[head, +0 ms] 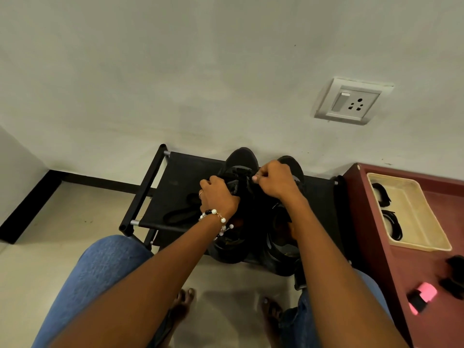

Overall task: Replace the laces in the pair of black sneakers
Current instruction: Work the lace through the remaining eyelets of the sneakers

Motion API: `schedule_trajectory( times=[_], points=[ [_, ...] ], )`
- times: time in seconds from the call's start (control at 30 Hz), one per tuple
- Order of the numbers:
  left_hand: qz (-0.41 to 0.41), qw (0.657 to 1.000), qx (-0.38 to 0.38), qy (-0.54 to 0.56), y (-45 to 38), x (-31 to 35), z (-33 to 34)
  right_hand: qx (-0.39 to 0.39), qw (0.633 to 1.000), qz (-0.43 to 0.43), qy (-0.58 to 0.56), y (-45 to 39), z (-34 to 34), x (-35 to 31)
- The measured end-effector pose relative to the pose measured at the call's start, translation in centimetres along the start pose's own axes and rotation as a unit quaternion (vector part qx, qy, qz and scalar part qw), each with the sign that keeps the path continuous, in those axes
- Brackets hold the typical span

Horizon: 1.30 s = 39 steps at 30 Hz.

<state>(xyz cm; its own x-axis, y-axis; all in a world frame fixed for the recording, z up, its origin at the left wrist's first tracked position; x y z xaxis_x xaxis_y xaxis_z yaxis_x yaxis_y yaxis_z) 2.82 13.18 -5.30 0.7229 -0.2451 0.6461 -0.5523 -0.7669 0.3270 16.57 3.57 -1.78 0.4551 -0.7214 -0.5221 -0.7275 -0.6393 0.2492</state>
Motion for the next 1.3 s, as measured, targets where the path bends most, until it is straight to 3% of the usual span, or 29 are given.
schedule_trajectory(
  times=[0.07, 0.1, 0.2, 0.3, 0.33, 0.37, 0.4, 0.43, 0.47, 0.53, 0.57, 0.6, 0.63, 0.7, 0.8, 0.9, 0.97, 1.07, 1.2, 1.23, 1.27, 1.3],
  points=[
    [0.006, 1.0, 0.006, -0.003, 0.0, -0.1, -0.1, 0.038, 0.985, 0.022, -0.168, 0.7, -1.6, 0.4],
    [0.007, 1.0, 0.011, -0.002, 0.0, -0.2, -0.1, 0.051, 0.96, 0.033, -0.274, 1.1, -2.2, 0.6],
    [0.001, 1.0, 0.02, 0.007, 0.2, -0.2, -0.1, 0.081, 0.839, 0.002, -0.539, 2.2, -4.2, 0.1],
    [-0.011, 1.0, 0.02, 0.015, 0.4, -0.2, -0.1, 0.095, 0.682, -0.102, -0.718, 2.9, -6.8, -0.9],
    [-0.017, 1.0, 0.017, 0.019, 0.4, -0.2, -0.1, 0.093, 0.644, -0.128, -0.748, 2.9, -7.3, -1.1],
    [-0.022, 0.999, 0.014, 0.022, 0.4, -0.3, -0.1, 0.096, 0.63, -0.141, -0.757, 2.9, -7.5, -1.3],
    [-0.025, 0.999, 0.012, 0.024, 0.5, -0.3, -0.1, 0.104, 0.639, -0.148, -0.747, 2.8, -7.4, -1.3],
    [-0.027, 0.999, 0.011, 0.026, 0.5, -0.4, -0.1, 0.117, 0.671, -0.148, -0.717, 2.6, -7.2, -1.2],
    [-0.029, 0.999, 0.012, 0.027, 0.5, -0.4, -0.1, 0.13, 0.728, -0.141, -0.658, 2.5, -6.8, -1.2],
    [-0.032, 0.999, 0.014, 0.031, 0.6, -0.4, -0.2, 0.138, 0.896, -0.094, -0.412, 1.8, -5.6, -0.8],
    [-0.033, 0.999, 0.014, 0.032, 0.6, -0.4, -0.2, 0.116, 0.96, -0.069, -0.246, 1.3, -4.5, -0.7],
    [-0.033, 0.999, 0.014, 0.033, 0.6, -0.4, -0.2, 0.075, 0.991, -0.053, -0.101, 0.8, -3.1, -0.8],
    [-0.033, 0.999, 0.013, 0.034, 0.5, -0.4, -0.2, 0.028, 0.998, -0.047, -0.001, 0.5, -1.5, -0.9],
    [-0.037, 0.999, 0.014, 0.036, 0.6, -0.4, -0.2, -0.036, 0.995, -0.035, 0.084, -0.1, 0.9, -0.8],
    [-0.043, 0.998, 0.017, 0.037, 0.6, -0.5, -0.3, -0.02, 0.996, -0.002, 0.092, -0.3, 1.4, -0.6],
    [-0.049, 0.998, 0.017, 0.038, 0.6, -0.5, -0.3, 0.021, 1.0, 0.002, 0.004, 0.1, 0.2, -0.5],
    [-0.053, 0.998, 0.018, 0.041, 0.6, -0.5, -0.2, 0.052, 0.99, 0.02, -0.129, 0.8, -1.3, -0.5],
    [-0.058, 0.997, 0.02, 0.044, 0.7, -0.6, -0.2, 0.087, 0.904, 0.011, -0.418, 2.1, -3.6, -0.9],
    [-0.055, 0.997, 0.022, 0.046, 0.7, -0.4, -0.3, 0.08, 0.701, -0.099, -0.702, 3.4, -7.8, -2.1],
    [-0.054, 0.997, 0.022, 0.045, 0.8, -0.4, -0.2, 0.083, 0.676, -0.112, -0.724, 3.5, -8.4, -1.9],
    [-0.054, 0.997, 0.022, 0.043, 0.8, -0.4, -0.2, 0.091, 0.674, -0.117, -0.724, 3.5, -8.6, -1.7],
    [-0.054, 0.997, 0.021, 0.042, 0.8, -0.4, -0.2, 0.107, 0.702, -0.107, -0.696, 3.1, -8.4, -1.2]
  ],
)
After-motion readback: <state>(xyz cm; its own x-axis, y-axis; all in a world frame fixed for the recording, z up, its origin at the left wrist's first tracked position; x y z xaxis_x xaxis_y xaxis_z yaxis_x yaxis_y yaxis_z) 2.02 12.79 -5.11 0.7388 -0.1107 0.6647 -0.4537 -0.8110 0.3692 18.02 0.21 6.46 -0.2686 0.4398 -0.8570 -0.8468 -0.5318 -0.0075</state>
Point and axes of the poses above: each hand's wrist, its own y-axis away from the middle knuckle, its own z-axis out of the palm, x = y × z, the point moved 9 cm from there along -y, towards the middle knuckle, and after that the axes turned 4 degrees about -x, right-handed, at the moved point
